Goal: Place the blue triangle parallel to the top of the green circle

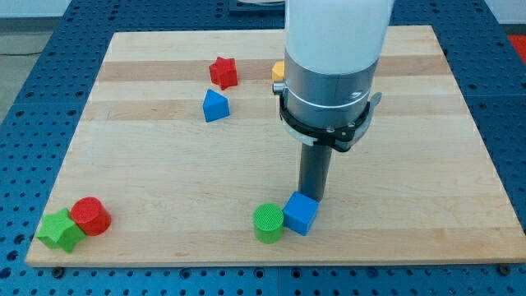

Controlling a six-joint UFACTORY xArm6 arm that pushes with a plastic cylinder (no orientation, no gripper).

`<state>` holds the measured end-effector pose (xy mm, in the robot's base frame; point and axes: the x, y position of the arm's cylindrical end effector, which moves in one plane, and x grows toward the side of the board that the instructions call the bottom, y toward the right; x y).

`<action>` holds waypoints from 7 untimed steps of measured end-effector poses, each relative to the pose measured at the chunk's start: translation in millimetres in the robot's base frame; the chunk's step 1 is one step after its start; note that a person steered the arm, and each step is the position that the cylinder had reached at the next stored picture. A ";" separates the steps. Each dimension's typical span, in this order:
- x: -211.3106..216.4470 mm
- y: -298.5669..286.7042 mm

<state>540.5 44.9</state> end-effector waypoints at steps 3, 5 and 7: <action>-83.9 -132.8; -149.7 -186.8; -179.9 -95.5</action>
<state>360.6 -50.7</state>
